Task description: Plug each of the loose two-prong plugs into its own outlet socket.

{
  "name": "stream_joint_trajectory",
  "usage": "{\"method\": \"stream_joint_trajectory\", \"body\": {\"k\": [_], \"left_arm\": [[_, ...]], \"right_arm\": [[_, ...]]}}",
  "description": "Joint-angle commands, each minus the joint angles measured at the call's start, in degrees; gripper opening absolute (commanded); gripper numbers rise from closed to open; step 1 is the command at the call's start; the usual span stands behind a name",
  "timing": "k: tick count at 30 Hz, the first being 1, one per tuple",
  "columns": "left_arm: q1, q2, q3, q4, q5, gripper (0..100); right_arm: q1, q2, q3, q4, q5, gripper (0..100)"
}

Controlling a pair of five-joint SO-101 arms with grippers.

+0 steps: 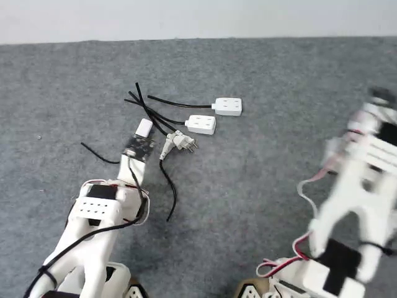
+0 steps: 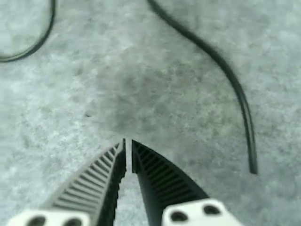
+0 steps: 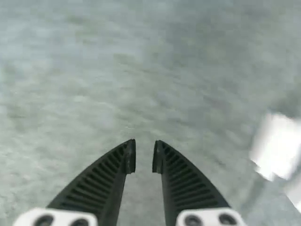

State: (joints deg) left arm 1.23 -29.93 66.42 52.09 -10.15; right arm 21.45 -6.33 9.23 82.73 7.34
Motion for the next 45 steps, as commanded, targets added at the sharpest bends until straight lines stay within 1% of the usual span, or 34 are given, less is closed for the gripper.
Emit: {"method": "stream_joint_trajectory", "body": {"k": [1,4,7,11,14,22,27,34,39,41,44,45], "left_arm": [[-3.6,-1.4,-1.8,-2.6,2.6,8],[-4.0,-1.4,-2.0,-2.5,3.3,15],[-4.0,-1.4,-1.9,-2.5,3.3,15],[-4.4,-1.4,-1.9,-2.6,3.2,15],[-4.4,-1.4,-1.9,-2.6,3.2,15],[-4.4,-1.1,-1.9,-2.5,3.1,15],[-4.4,-1.1,-1.9,-2.7,3.1,15],[-4.4,-1.1,-1.9,-2.7,3.1,15],[-4.4,-1.0,-1.9,-2.7,3.1,15],[-4.4,-1.0,-1.9,-2.7,3.1,15],[-4.4,-1.0,-1.9,-2.8,2.5,15],[-4.4,-1.0,-1.9,-2.8,1.7,15]], "right_arm": [[-12.7,2.8,-3.4,-6.6,-2.5,9.0],[-20.8,7.3,-3.4,-16.0,0.3,11.8],[-27.8,10.8,-3.7,-23.6,7.4,15.7],[-35.8,15.3,-7.7,-25.6,20.7,21.2],[-38.9,19.9,-13.1,-25.5,26.6,23.2],[-39.6,36.0,-28.3,-25.0,33.2,23.3],[-41.3,44.5,-38.6,-18.9,36.1,23.3],[-42.6,54.7,-53.5,-13.8,36.5,23.1],[-42.9,61.8,-59.9,-10.0,36.5,22.6],[-42.7,64.0,-62.4,-8.7,36.5,17.1],[-42.8,65.4,-67.5,-4.6,36.4,0.2],[-42.9,65.5,-69.3,-2.6,36.1,0.9]]}}
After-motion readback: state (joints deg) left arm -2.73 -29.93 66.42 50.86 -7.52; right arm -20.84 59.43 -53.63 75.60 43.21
